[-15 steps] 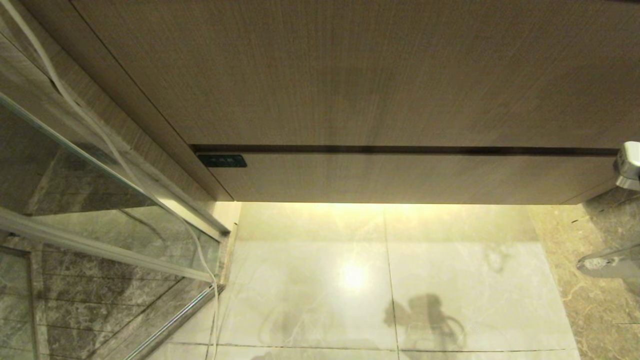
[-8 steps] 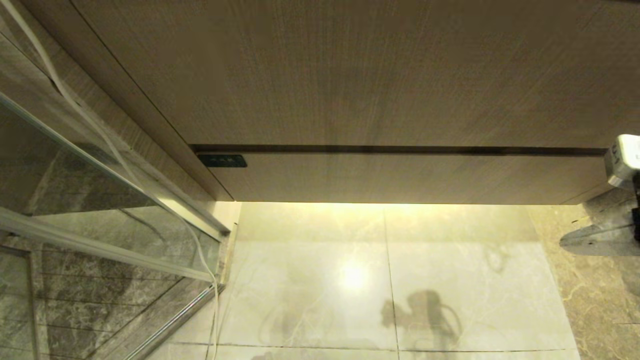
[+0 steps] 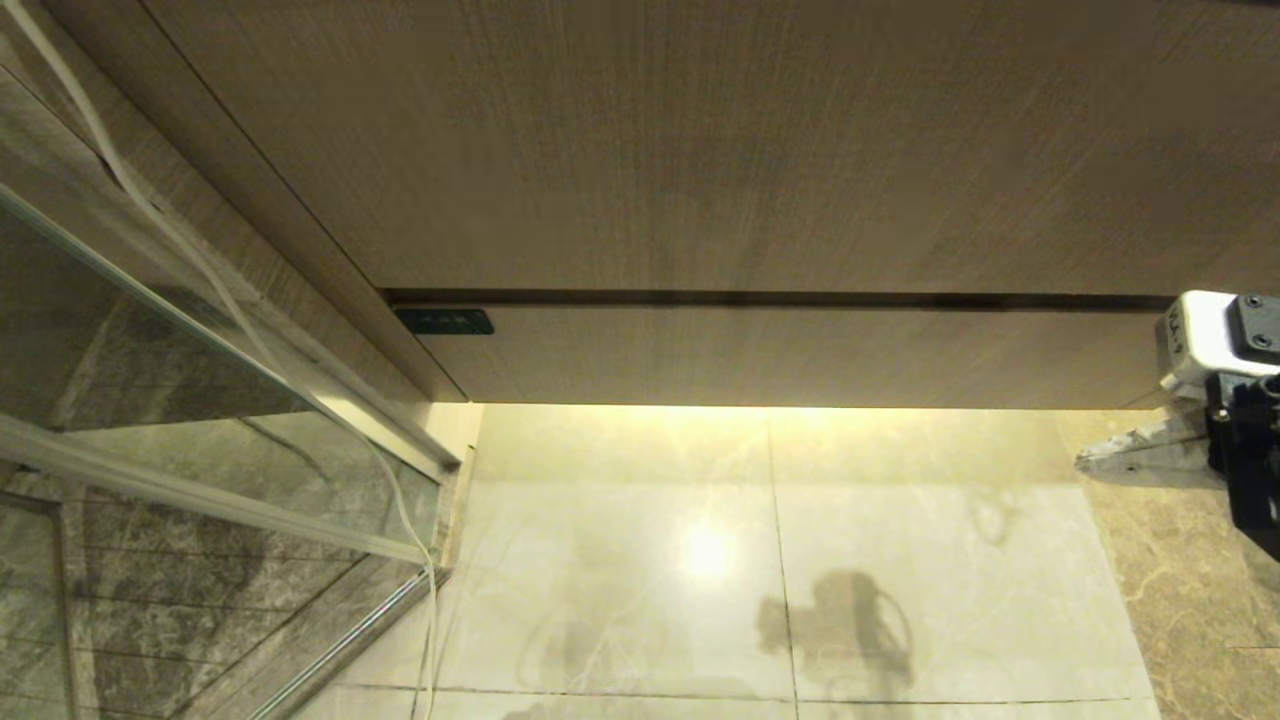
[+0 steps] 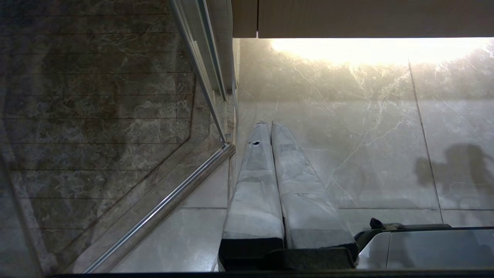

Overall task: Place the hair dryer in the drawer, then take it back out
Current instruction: Pull open the drawer

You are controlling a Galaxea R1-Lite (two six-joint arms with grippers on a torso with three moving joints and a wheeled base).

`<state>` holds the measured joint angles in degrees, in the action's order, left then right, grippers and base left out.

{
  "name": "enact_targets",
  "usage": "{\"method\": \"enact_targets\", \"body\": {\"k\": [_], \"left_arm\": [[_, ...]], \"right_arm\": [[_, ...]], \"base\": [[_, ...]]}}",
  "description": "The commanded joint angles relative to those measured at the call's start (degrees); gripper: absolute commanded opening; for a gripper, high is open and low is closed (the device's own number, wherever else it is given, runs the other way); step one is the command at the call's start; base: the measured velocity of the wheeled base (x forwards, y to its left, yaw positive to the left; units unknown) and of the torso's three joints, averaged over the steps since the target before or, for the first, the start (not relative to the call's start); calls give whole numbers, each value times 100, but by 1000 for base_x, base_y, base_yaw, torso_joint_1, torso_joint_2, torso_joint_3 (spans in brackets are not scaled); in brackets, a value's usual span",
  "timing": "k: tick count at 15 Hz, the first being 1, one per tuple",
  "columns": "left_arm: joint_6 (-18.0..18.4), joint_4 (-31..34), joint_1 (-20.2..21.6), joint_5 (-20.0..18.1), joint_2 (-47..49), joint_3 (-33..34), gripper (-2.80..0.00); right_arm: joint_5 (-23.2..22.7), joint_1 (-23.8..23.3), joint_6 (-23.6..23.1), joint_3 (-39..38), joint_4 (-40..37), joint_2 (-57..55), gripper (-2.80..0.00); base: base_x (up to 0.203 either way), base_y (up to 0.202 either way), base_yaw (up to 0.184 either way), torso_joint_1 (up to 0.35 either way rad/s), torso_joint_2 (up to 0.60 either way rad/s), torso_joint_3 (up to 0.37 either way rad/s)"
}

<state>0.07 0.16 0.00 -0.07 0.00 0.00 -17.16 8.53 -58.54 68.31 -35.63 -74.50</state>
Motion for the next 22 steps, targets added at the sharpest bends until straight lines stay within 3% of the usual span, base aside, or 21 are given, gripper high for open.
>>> {"method": "enact_targets", "body": {"k": [1, 3, 5, 22], "left_arm": [[1, 2, 0, -1, 0, 0, -280], [1, 2, 0, -1, 0, 0, -280], [1, 2, 0, -1, 0, 0, -280], [1, 2, 0, -1, 0, 0, -280]], "right_arm": [[-6, -45, -17, 16, -23, -30, -280], [-13, -101, -8, -24, 6, -21, -280], [-31, -522, 15, -189, 53, 63, -280], [-85, -607, 0, -503, 127, 313, -280]], "base": [[0, 0, 0, 0, 0, 0], [0, 0, 0, 0, 0, 0], [0, 0, 0, 0, 0, 0], [0, 0, 0, 0, 0, 0]]}}
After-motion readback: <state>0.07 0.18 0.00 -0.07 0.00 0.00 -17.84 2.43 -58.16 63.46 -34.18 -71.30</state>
